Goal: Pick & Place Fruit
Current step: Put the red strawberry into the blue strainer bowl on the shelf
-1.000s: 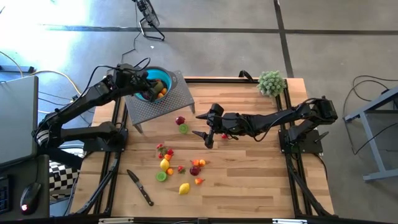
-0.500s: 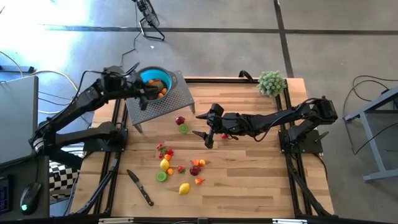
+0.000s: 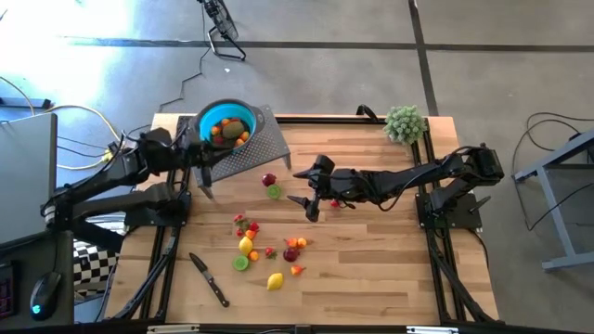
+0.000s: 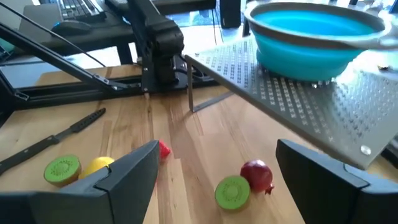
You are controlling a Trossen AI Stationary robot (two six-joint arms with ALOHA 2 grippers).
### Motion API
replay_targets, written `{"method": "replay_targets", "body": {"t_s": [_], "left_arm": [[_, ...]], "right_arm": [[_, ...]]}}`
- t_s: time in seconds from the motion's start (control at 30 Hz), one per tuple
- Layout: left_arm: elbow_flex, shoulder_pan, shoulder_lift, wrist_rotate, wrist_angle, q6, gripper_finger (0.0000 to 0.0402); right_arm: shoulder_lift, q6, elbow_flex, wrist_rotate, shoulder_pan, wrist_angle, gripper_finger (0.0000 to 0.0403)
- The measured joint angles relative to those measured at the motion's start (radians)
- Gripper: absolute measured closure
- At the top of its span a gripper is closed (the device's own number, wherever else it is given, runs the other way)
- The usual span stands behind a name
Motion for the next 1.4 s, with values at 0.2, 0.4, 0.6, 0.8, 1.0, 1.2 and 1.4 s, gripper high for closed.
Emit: {"method": "replay_targets", "body": {"t_s": [0.2,0.4,0.6,0.8,1.0,1.2,1.4], "left_arm": [[-0.014,-0.141,0.036,-0.159,-0.001,0.000,0.0373],[-0.015,-0.278,0.106,-0.248,0.051,0.043,0.0373],[-0.015,-0.376,0.124,-0.267,0.075,0.087,0.0373],[-0.015,-0.445,0.116,-0.286,0.089,0.129,0.0373],[-0.015,-0.480,0.116,-0.300,0.095,0.131,0.0373],[-0.015,-0.480,0.116,-0.299,0.095,0.129,0.0373],[-0.015,-0.480,0.116,-0.299,0.093,0.129,0.0373]], "right_arm": [[0.000,0.082,0.000,0.000,0.000,-0.089,0.0089],[-0.010,0.122,0.000,-0.004,0.000,-0.169,0.0089],[-0.077,0.172,0.000,0.000,0.002,-0.313,0.0089],[-0.158,0.197,0.000,-0.004,0.009,-0.524,0.0089],[-0.172,0.304,0.000,-0.038,0.012,-0.795,0.0089],[-0.154,0.349,0.000,-0.064,0.027,-1.008,0.0098],[-0.155,0.272,0.000,-0.060,0.028,-1.033,0.0143]]}}
